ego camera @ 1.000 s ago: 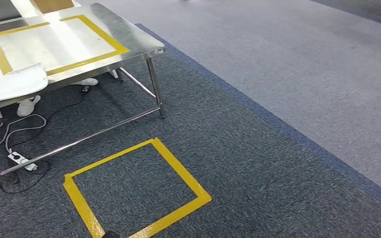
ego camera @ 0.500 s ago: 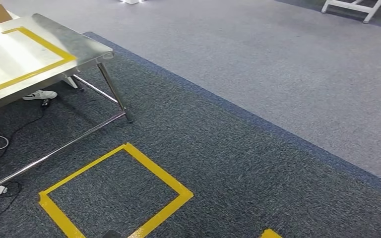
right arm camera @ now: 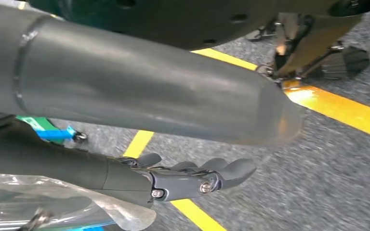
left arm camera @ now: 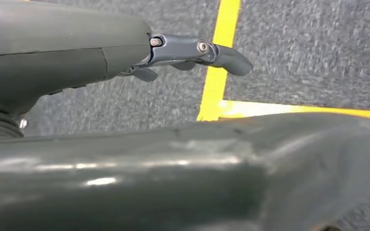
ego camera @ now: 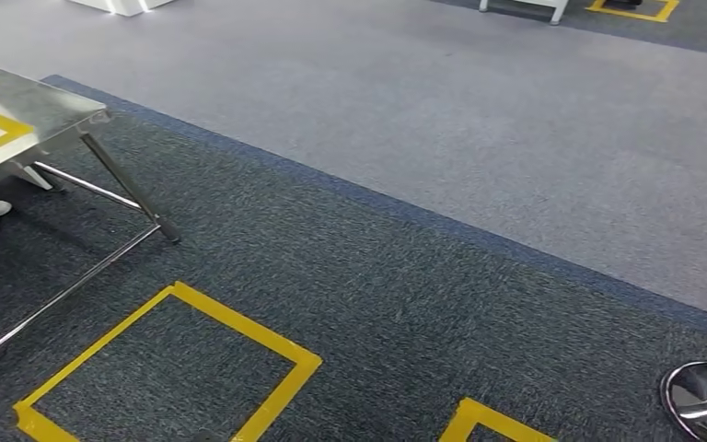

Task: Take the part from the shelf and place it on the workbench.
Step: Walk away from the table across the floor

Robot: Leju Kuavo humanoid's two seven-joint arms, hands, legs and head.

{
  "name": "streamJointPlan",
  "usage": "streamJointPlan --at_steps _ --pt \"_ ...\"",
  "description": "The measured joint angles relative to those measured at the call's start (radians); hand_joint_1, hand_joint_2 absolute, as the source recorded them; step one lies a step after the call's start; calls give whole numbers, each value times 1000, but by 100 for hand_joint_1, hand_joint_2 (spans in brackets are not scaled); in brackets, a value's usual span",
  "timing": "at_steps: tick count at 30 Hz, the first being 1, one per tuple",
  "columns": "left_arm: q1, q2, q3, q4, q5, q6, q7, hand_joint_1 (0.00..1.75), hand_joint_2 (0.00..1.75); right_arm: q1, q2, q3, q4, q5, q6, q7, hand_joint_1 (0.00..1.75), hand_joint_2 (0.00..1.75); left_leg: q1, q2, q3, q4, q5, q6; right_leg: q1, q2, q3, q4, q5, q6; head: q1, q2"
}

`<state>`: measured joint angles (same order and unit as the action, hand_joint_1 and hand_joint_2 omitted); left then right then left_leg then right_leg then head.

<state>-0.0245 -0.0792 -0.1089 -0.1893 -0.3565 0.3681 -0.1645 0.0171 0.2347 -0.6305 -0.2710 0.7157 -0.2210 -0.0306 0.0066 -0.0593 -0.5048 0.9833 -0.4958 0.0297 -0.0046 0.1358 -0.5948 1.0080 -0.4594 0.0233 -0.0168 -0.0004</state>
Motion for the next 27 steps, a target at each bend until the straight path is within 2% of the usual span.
streamJointPlan --at_steps 1,3,4,5,6,7,8,9,10,11,12,14,15,17,19,20,21,22,23,25,26,27 --pt "0 0 0 0 0 0 0 0 0 1 -1 0 1 0 0 0 0 0 2 15 3 -9 6 2 2 -24 -14 22 -15 4 3 0" --pt "1 -1 0 0 -1 -1 0 0 0 -2 -2 -1 1 1 0 1 0 0 1 49 5 -19 11 4 3 -93 -66 124 -74 11 8 0" --pt "3 -1 0 0 -1 -1 0 0 0 -3 -3 -1 1 2 0 1 0 0 -1 68 4 -19 11 5 1 -114 -97 190 -107 16 11 0" --pt "4 -1 0 0 -1 -1 0 0 0 -4 -3 -1 1 2 0 1 0 0 -2 86 2 -18 11 5 -2 -125 -119 242 -127 21 11 0" --pt "4 -1 0 0 -1 -2 0 0 0 -3 -4 -1 1 2 0 1 0 0 -2 102 2 -18 10 4 -6 -130 -126 263 -130 26 11 0" --pt "3 -1 0 0 -1 -2 0 0 0 -2 -5 -1 2 2 0 1 0 0 -1 117 1 -17 8 2 -10 -136 -110 245 -114 30 11 0" --pt "2 -2 0 0 -1 -2 0 0 0 -1 -6 -2 2 2 0 1 0 0 0 131 2 -15 6 -2 -13 -147 -74 188 -86 33 11 0" --pt "1 -2 0 0 -1 -2 0 0 0 -1 -6 -2 2 2 0 1 0 0 0 143 3 -11 3 -7 -15 -168 -31 113 -62 36 11 0" --pt "0 -1 0 0 -1 -2 0 0 0 -3 -7 -2 2 2 0 1 0 0 -1 154 4 -6 -2 -14 -16 -192 9 51 -44 34 11 0" --pt "0 -1 0 0 -1 -3 1 0 0 -6 -7 -3 2 3 0 1 0 0 -2 163 4 0 -6 -21 -14 -210 34 11 -36 29 10 0" --pt "0 -1 0 0 -1 -4 3 0 0 -8 -7 -3 2 3 0 0 0 0 -4 172 6 4 -8 -27 -12 -219 43 -2 -37 21 9 0" --pt "-3 -1 0 0 -1 -6 5 0 0 -9 -8 -3 4 3 -1 1 0 0 -3 188 8 7 -11 -38 -8 -202 37 4 -34 3 6 0" --pt "-5 -2 0 0 -2 -6 6 0 0 -8 -8 -3 6 4 -2 1 0 0 0 183 9 9 -15 -44 -9 -192 35 3 -32 -4 5 0" --pt "-6 -2 0 0 -2 -6 6 0 0 -9 -9 -6 8 4 -5 2 0 0 5 141 -10 51 -54 -52 -10 -169 33 0 -27 -16 1 0" --pt "-3 -2 0 0 -2 -6 6 0 0 -13 -10 -9 9 5 -7 2 0 0 6 90 -70 178 -121 -51 -6 -144 29 -1 -24 -26 -2 0" --pt "1 -2 0 0 -1 -6 6 0 0 -15 -10 -9 11 5 -8 2 0 0 5 78 -102 245 -146 -47 -2 -128 27 0 -22 -29 -2 0" --pt "5 -2 0 0 0 -7 7 0 0 -15 -10 -10 12 6 -8 2 0 0 4 71 -124 289 -151 -42 1 -111 25 0 -21 -32 -2 0" --pt "7 -2 0 0 2 -8 7 0 0 -14 -10 -10 13 6 -9 2 0 0 2 67 -128 294 -136 -36 4 -94 25 0 -19 -34 -2 0" --pt "9 -1 0 0 4 -10 8 0 0 -13 -10 -10 14 7 -10 3 0 0 -1 61 -113 258 -103 -29 7 -77 25 0 -18 -35 -2 0" --pt "9 3 0 0 6 -14 7 0 0 -13 -9 -11 17 9 -8 3 0 0 -6 17 -58 130 -31 -12 8 -48 25 1 -15 -34 -1 0" --pt "9 5 1 0 7 -15 6 0 0 -14 -8 -11 18 10 -7 3 0 0 -8 -6 -35 75 -11 -6 8 -34 23 2 -13 -32 -2 0" --pt "9 7 1 0 7 -16 4 0 0 -15 -7 -11 19 11 -6 3 0 0 -9 -23 -22 42 -5 -3 6 -22 18 3 -10 -27 -3 0"
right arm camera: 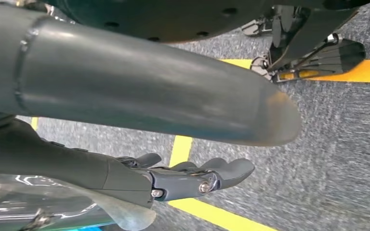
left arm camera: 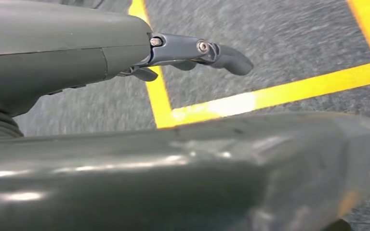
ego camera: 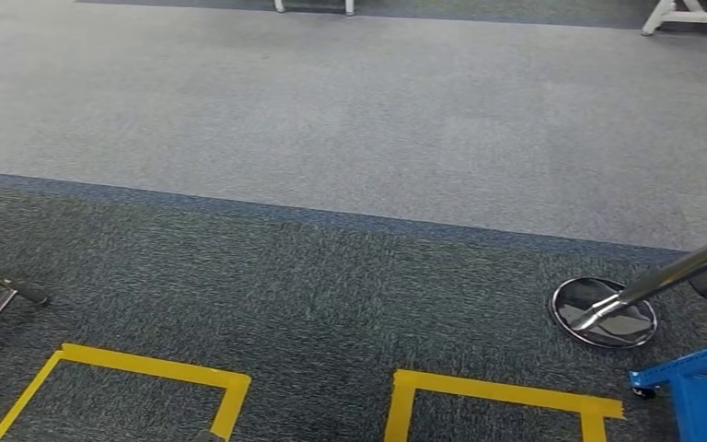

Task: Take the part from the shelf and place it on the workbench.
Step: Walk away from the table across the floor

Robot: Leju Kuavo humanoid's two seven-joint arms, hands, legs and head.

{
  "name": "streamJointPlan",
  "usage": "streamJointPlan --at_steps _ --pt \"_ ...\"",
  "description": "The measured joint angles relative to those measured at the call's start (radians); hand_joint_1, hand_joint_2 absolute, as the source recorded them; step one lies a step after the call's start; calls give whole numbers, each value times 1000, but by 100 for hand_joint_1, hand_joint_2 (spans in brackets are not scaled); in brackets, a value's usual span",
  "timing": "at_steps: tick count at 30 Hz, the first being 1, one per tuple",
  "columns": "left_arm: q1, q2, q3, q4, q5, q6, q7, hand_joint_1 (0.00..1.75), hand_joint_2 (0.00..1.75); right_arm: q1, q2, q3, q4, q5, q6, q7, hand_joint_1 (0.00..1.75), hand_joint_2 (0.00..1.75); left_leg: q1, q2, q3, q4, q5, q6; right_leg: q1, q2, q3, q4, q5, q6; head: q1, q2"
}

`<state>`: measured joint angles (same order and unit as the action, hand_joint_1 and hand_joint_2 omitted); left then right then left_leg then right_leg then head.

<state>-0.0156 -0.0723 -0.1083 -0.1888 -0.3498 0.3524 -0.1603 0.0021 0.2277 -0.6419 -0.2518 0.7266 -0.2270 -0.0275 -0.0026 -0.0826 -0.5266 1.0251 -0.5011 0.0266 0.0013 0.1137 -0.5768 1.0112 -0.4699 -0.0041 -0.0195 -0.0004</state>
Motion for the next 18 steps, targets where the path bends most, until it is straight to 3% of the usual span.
streamJointPlan --at_steps 2,3,5,7,9,10,12,14,16,18 --pt "-1 1 0 0 0 0 -1 0 0 1 1 0 2 1 0 1 0 0 -3 7 6 -20 -3 1 -4 24 -11 -1 7 12 -2 0" --pt "-2 1 0 0 0 0 -1 0 0 3 1 0 3 1 0 2 0 0 -2 19 8 -27 1 2 -5 20 -18 1 7 17 -2 0" --pt "-3 0 1 0 0 1 -1 0 0 6 0 -1 5 1 0 4 0 0 0 46 14 -45 11 7 -2 -31 -45 43 -22 25 2 0" --pt "-2 -2 1 0 0 2 1 0 0 2 0 -2 5 2 0 5 0 0 0 78 16 -52 15 11 -2 -91 -101 154 -86 34 6 0" --pt "1 -4 1 0 -1 3 4 0 0 0 0 -2 5 1 0 8 0 0 -1 113 14 -51 14 11 -9 -106 -149 257 -123 45 7 0" --pt "0 -6 1 0 -2 3 5 0 0 2 0 -2 6 1 0 10 0 0 -1 129 14 -51 13 10 -13 -109 -149 263 -115 50 7 0" --pt "-2 -8 1 0 -4 3 7 0 0 4 -1 -3 6 1 0 14 0 0 2 156 16 -47 8 3 -19 -131 -86 159 -58 58 8 0" --pt "-5 -8 1 0 -7 3 8 0 0 1 -2 -3 6 1 1 15 0 0 0 176 18 -39 -1 -10 -20 -176 -13 36 -23 56 8 0" --pt "-7 -8 0 0 -8 3 8 0 0 -1 -2 -4 6 1 3 16 0 0 -4 192 23 -32 -7 -21 -16 -192 9 2 -22 42 4 0" --pt "-11 -8 0 0 -9 3 8 0 0 -1 -2 -5 7 1 4 20 0 0 -1 207 28 -31 -11 -31 -16 -169 8 2 -16 26 1 0"
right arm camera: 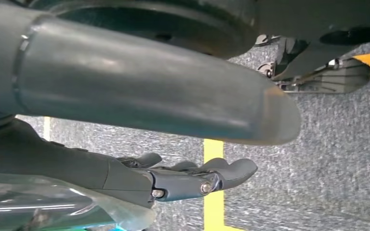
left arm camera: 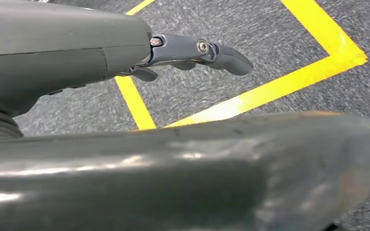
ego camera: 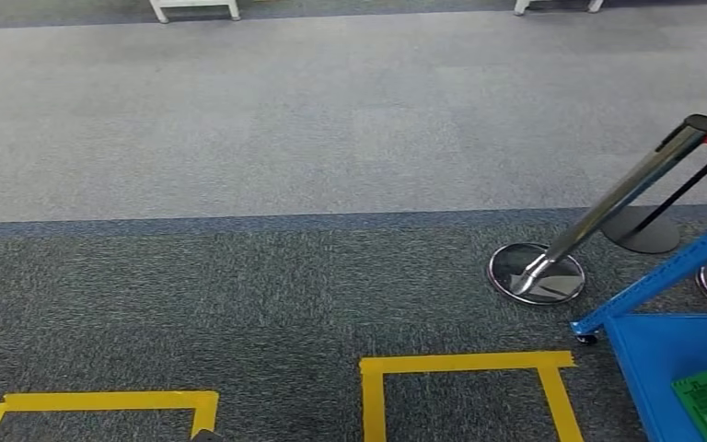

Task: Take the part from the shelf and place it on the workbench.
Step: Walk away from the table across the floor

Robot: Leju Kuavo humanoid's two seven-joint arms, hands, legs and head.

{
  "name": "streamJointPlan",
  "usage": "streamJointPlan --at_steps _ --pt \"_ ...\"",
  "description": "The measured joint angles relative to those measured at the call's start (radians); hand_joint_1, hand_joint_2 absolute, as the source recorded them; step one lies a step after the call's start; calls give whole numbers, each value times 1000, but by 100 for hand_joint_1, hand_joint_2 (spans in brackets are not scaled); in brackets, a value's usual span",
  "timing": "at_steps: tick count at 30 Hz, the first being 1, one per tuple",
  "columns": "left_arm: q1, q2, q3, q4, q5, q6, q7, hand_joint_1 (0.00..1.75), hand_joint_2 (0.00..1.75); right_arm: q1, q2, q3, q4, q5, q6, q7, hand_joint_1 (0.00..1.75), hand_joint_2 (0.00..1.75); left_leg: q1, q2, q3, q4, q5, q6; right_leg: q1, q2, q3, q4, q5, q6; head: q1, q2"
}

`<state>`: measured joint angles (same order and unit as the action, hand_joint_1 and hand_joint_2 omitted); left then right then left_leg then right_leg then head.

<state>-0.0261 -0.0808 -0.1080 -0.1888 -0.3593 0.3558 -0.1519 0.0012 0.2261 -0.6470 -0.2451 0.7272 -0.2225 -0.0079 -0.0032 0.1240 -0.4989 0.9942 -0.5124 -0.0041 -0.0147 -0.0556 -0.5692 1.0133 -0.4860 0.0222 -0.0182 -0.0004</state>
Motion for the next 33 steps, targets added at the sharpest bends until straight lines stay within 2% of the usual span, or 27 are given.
streamJointPlan --at_steps 1,2,4,5,6,7,8,9,11,12,13,15,16,17,18,19,20,21,22,23,24,25,27,28,30,31,33 --pt "-1 0 0 0 -1 0 0 0 0 0 0 -1 0 0 0 2 0 0 3 -9 -1 8 -10 -5 0 10 -1 -1 3 -6 -1 0" --pt "-2 -1 0 0 -1 0 0 0 0 0 0 -2 0 -1 0 4 0 0 6 -31 -10 34 -31 -9 -2 22 -3 -3 6 -13 -4 0" --pt "-1 -2 0 0 -2 0 2 0 0 -3 -1 -2 0 -2 2 10 0 0 10 -88 -59 151 -101 -13 -1 47 -6 -4 10 -23 -9 0" --pt "1 -3 0 0 -2 0 3 0 0 -4 -1 -2 0 -2 4 13 0 0 11 -105 -91 223 -133 -13 1 62 -8 -4 11 -26 -11 0" --pt "3 -4 0 0 -2 0 4 0 0 -4 -1 -3 0 -3 5 16 0 0 10 -112 -116 278 -151 -11 3 78 -9 -4 12 -29 -11 0" --pt "4 -5 0 0 -2 0 5 0 0 -3 -1 -3 0 -3 6 19 0 0 10 -115 -127 299 -148 -8 5 93 -10 -4 13 -30 -11 0" --pt "5 -6 0 0 -3 -1 5 0 0 -2 -2 -4 0 -3 6 23 0 0 10 -119 -120 280 -125 -3 6 109 -10 -4 15 -30 -11 0" --pt "4 -7 0 0 -3 -1 5 0 0 -1 -2 -5 0 -3 6 26 0 0 9 -128 -97 224 -87 2 7 124 -9 -4 16 -29 -11 0" --pt "3 -6 0 0 -3 -2 5 0 0 -2 -2 -8 0 -4 8 33 0 0 9 -176 -39 85 -19 14 8 153 -11 -2 20 -24 -10 0" --pt "2 -6 0 0 -4 -3 5 0 0 -3 -2 -10 0 -4 9 36 0 0 8 -195 -20 38 -5 17 7 165 -14 -1 22 -20 -11 0" --pt "1 -6 0 0 -4 -3 5 0 0 -4 -2 -10 1 -4 9 38 0 0 7 -207 -12 16 -2 19 6 176 -19 -1 25 -14 -10 0" --pt "-2 -9 0 0 -5 -3 5 0 0 -2 -2 -13 1 -4 9 41 0 0 7 -192 -9 3 0 21 2 196 -30 -2 31 -1 -10 0" --pt "-3 -10 0 0 -5 -3 5 0 0 0 -3 -14 2 -4 9 42 0 0 8 -180 -7 -5 5 24 2 188 -38 2 28 4 -9 0" --pt "-3 -10 0 0 -5 -3 5 0 0 0 -3 -16 2 -4 9 42 0 0 9 -166 -5 -14 11 29 3 167 -51 20 14 8 -7 0" --pt "-3 -11 0 0 -5 -3 5 0 0 -1 -4 -18 2 -4 9 43 0 0 11 -150 -3 -22 16 33 5 137 -72 58 -12 11 -5 0" --pt "-2 -12 0 0 -5 -3 5 0 0 -2 -4 -19 2 -4 9 43 0 0 8 -134 -2 -25 17 36 6 102 -100 115 -47 14 -3 0" --pt "0 -13 0 0 -5 -4 5 0 0 -3 -5 -20 2 -4 9 44 0 0 7 -117 -3 -25 17 37 5 81 -130 182 -80 18 -1 0" --pt "2 -14 0 0 -5 -4 5 0 0 -4 -6 -20 3 -4 9 44 0 0 6 -99 -4 -25 16 37 3 70 -155 239 -102 22 -1 0" --pt "3 -14 0 0 -5 -4 5 0 0 -3 -6 -20 3 -4 9 44 0 0 6 -83 -3 -24 16 36 1 63 -165 266 -105 26 -1 0" --pt "2 -15 0 0 -5 -4 5 0 0 -2 -7 -21 3 -4 9 44 0 0 7 -68 -3 -24 14 34 -2 57 -155 255 -91 29 -1 0" --pt "1 -15 0 0 -5 -4 5 0 0 -1 -8 -21 3 -4 9 44 0 0 8 -55 -1 -23 11 31 -4 48 -125 206 -62 32 -1 0" --pt "0 -16 0 0 -5 -4 5 0 0 -1 -9 -22 3 -4 9 44 0 0 9 -44 1 -20 8 26 -5 26 -83 134 -32 34 0 0" --pt "0 -16 0 0 -5 -4 5 0 0 -5 -10 -22 3 -4 9 44 0 0 5 -23 3 -10 -3 13 -1 -16 -16 23 -1 27 0 0" --pt "0 -16 0 0 -5 -4 5 0 0 -6 -10 -22 3 -4 9 44 0 0 2 -14 5 -6 -7 9 1 -27 -3 2 0 19 0 0" --pt "-3 -16 0 0 -5 -4 5 0 0 -6 -10 -23 3 -4 9 44 0 0 0 4 9 -3 -12 3 5 -8 -4 2 -2 3 -2 0" --pt "-5 -16 0 0 -6 -4 5 0 0 -4 -10 -23 3 -4 9 45 0 0 3 -3 11 0 -18 -1 4 3 -5 2 -1 -4 -2 0" --pt "-7 -16 0 0 -6 -4 5 0 0 -5 -10 -24 4 -4 8 49 0 0 9 -53 -9 55 -59 -9 2 26 -5 0 1 -17 -5 0"
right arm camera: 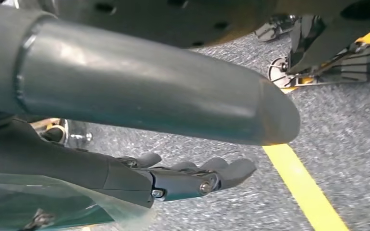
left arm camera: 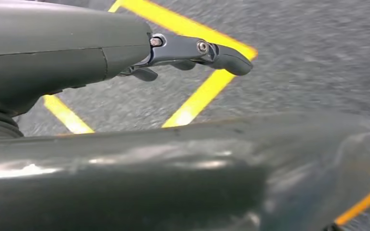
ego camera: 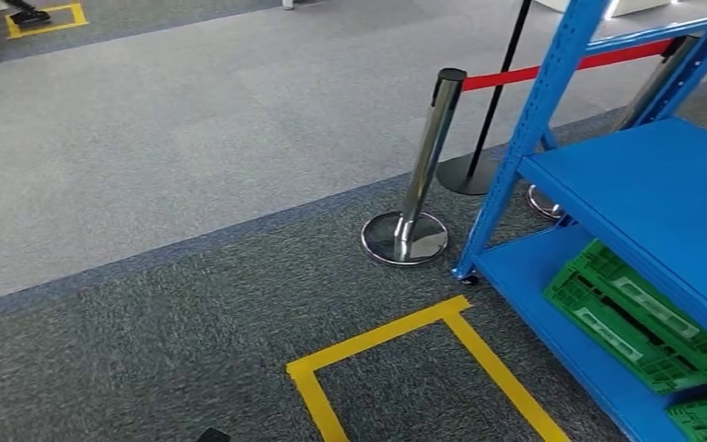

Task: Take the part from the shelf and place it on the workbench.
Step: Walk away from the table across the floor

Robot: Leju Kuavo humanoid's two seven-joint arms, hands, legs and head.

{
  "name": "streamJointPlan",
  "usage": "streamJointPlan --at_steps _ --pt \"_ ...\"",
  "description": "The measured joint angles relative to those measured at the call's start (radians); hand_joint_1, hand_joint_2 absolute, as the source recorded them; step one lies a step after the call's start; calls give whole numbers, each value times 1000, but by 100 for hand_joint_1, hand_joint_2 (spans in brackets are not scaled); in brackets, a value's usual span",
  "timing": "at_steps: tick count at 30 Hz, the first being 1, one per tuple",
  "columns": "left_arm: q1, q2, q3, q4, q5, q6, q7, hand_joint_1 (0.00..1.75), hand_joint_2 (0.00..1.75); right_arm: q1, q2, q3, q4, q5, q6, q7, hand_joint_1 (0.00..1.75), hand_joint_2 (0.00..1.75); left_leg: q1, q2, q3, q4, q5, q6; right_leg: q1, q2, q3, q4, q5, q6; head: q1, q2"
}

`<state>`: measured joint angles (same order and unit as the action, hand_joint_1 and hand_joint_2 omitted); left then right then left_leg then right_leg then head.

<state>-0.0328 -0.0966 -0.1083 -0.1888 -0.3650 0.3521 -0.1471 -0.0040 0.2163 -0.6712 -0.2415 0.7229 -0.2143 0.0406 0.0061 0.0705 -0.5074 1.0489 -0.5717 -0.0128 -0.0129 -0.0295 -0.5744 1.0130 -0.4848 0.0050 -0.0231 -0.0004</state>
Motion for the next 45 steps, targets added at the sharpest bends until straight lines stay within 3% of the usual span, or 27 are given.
streamJointPlan --at_steps 1,3,4,5,7,8,9,11,13,15,17,19,20,21,23,25,26,28,30,32,33,35,37,39,41,43,45 --pt "1 0 0 0 0 0 0 0 0 -2 0 0 0 0 0 2 0 0 2 -32 -26 59 -33 -2 0 13 0 0 1 -5 -1 0" --pt "5 0 0 0 0 -2 0 0 0 -4 0 -1 0 -1 0 6 0 0 2 -58 -91 198 -89 -1 2 42 0 0 2 -11 -2 0" --pt "7 0 0 0 0 -2 0 0 0 -4 0 -2 0 -2 0 8 0 0 2 -60 -114 237 -92 1 4 59 0 0 2 -12 -2 0" --pt "8 0 0 0 -1 -3 0 0 0 -3 0 -2 0 -2 0 10 0 0 2 -62 -120 238 -74 5 5 75 1 0 2 -12 -2 0" --pt "9 1 0 0 -3 -4 -1 0 0 -2 -1 -3 0 -4 0 15 0 0 -2 -83 -84 132 10 19 7 107 4 0 2 -12 -2 0" --pt "9 2 0 0 -4 -4 -1 0 0 -2 0 -4 0 -6 1 17 0 0 -2 -113 -59 66 45 28 6 120 5 1 3 -11 -1 0" --pt "9 4 0 1 -5 -5 -1 0 0 -3 0 -5 1 -8 1 18 0 0 -3 -142 -39 13 69 35 4 134 3 1 4 -8 -1 0" --pt "10 6 0 1 -6 -6 -2 0 0 -4 1 -11 1 -18 3 19 0 0 -6 -172 -24 -28 75 44 -3 157 -7 1 9 2 -5 0" --pt "6 5 0 1 -6 -6 -3 0 0 -2 1 -21 2 -31 5 20 0 0 -6 -147 -19 -49 77 45 -6 172 -19 -1 14 15 -8 0" --pt "4 3 0 1 -6 -5 -5 0 0 -1 0 -32 2 -41 5 19 0 0 0 -118 -11 -75 85 45 -1 129 -44 32 -10 23 -4 0" --pt "8 1 0 1 -6 -5 -6 0 0 -4 0 -44 2 -48 5 19 0 0 1 -84 -8 -85 89 46 2 64 -97 138 -69 29 0 0" --pt "11 1 0 2 -3 -5 -8 0 0 -6 0 -53 2 -55 5 18 0 0 0 -47 -8 -84 87 46 0 40 -146 246 -109 37 1 0" --pt "12 0 1 2 -1 -5 -8 0 0 -5 0 -58 2 -58 5 17 0 0 0 -31 -7 -84 86 45 -2 34 -149 259 -104 41 1 0" --pt "11 0 1 2 0 -5 -9 0 0 -3 0 -63 2 -61 5 17 0 0 1 -17 -6 -83 84 42 -4 28 -130 230 -81 44 1 0" --pt "9 -1 1 2 2 -5 -10 0 0 -1 0 -73 1 -67 5 17 0 0 1 5 -2 -79 78 33 -4 -5 -50 93 -23 47 2 0" --pt "8 -2 1 2 3 -5 -11 0 0 -3 1 -80 1 -72 5 17 0 0 -3 24 0 -70 70 21 0 -32 8 -3 -2 37 1 0" --pt "7 -2 1 2 3 -5 -11 0 0 -4 1 -83 1 -73 5 17 0 0 -6 31 2 -67 67 16 3 -35 14 -13 -7 29 2 0" --pt "5 -2 1 1 3 -4 -12 0 0 -1 1 -90 1 -75 6 18 0 0 -5 44 7 -64 62 10 2 -14 13 -11 -6 14 2 0" --pt "3 -2 2 1 3 -4 -12 0 0 0 1 -97 1 -78 6 18 0 0 0 15 -1 -31 32 1 0 5 14 -12 -4 2 -1 0" --pt "5 -2 2 1 3 -4 -12 0 0 -2 1 -102 1 -82 7 18 0 0 4 -36 -46 80 -34 -5 -1 27 14 -13 -2 -7 -5 0" --pt "7 -2 2 2 4 -4 -12 0 0 -3 1 -104 1 -83 8 19 0 0 4 -50 -78 152 -65 -5 0 40 13 -13 -1 -10 -6 0" --pt "11 -2 2 2 4 -4 -12 0 0 -3 1 -110 1 -87 9 19 0 0 4 -59 -118 232 -79 -1 3 69 14 -12 0 -13 -5 0" --pt "12 -2 2 2 5 -4 -12 0 0 -2 1 -118 1 -89 11 19 0 0 3 -70 -94 164 -17 10 6 101 16 -12 1 -13 -5 0" --pt "12 -1 3 2 6 -4 -12 0 0 -2 3 -123 1 -91 12 20 0 0 3 -121 -42 32 53 25 7 129 16 -11 3 -10 -4 0" --pt "13 0 4 2 8 -3 -15 0 0 -4 4 -126 1 -92 14 20 0 0 2 -161 -14 -38 71 32 5 154 8 -8 7 -2 -5 0" --pt "11 -2 4 2 11 -3 -18 0 0 -2 5 -129 1 -93 15 20 0 0 3 -150 -9 -52 68 33 2 177 -5 -10 13 11 -7 0" --pt "10 -4 5 2 13 -3 -20 0 0 1 4 -133 1 -94 15 21 0 0 7 -122 -6 -66 75 36 4 148 -24 12 -2 22 -3 0"
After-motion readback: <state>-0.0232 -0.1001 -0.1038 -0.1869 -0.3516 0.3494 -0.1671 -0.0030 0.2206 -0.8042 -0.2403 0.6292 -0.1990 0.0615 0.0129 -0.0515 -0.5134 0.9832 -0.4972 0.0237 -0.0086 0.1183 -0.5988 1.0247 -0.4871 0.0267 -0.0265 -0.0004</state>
